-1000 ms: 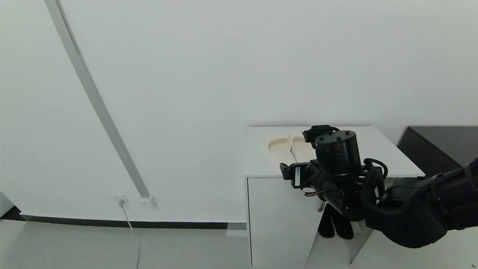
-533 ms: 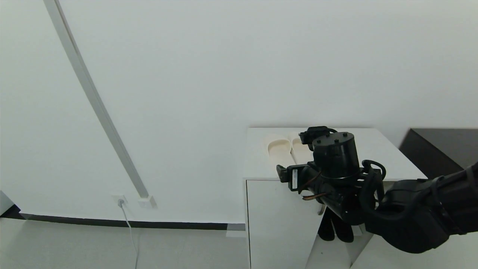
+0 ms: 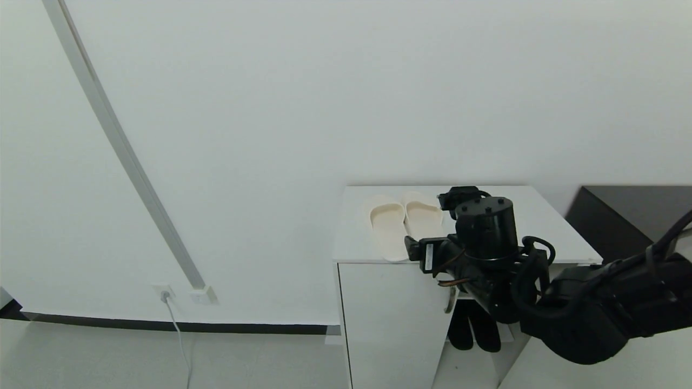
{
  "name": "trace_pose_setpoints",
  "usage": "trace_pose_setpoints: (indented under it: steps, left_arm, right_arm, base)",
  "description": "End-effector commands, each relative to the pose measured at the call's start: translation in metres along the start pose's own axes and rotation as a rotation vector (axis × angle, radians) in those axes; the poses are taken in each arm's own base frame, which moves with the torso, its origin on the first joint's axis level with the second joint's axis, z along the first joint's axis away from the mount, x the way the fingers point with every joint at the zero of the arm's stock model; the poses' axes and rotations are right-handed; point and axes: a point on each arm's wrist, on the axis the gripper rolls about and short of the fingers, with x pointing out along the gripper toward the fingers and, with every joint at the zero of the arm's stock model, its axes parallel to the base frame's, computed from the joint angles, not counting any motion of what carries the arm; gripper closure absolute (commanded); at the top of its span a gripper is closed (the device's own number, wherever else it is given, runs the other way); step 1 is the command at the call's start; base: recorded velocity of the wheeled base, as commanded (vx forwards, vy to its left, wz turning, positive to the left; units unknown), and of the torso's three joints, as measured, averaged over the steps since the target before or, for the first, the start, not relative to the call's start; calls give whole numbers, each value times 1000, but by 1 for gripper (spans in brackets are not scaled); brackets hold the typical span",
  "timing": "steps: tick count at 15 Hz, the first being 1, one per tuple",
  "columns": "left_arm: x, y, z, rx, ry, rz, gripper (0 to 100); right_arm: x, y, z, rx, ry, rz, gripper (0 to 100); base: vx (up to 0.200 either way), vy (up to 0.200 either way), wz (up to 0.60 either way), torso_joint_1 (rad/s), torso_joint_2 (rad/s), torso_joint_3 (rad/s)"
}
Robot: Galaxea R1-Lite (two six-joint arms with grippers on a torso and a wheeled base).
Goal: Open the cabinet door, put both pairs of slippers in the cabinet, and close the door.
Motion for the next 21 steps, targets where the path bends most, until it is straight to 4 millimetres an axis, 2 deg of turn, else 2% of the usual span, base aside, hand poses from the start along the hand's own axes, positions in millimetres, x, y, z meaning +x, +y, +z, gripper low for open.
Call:
trace_pose_setpoints:
  steps: [1,3,10,15,21]
  left_arm:
    - [0,0,0,2,1,0,100]
    - [0,0,0,3,1,-1,100]
    - [0,0,0,3,1,-4,100]
    - [0,0,0,2,1,-3,100]
    - [0,0,0,0,1,-1,100]
  right_arm:
    - [11,4,-19,-25,24,-1,0]
    - [16,5,-26,-32,33,-4,0]
    - [27,8,-37,-38,46,-8,0]
    - [52,15,-51,-40,30,-13,0]
    - [96,9,-50,-29,-13,-33,0]
  base:
    - [0,0,0,0,0,0]
    - [0,0,0,0,0,0]
    - [200,0,0,3,4,0]
    - [40,0,0,0,0,0]
    - [0,0,0,0,0,0]
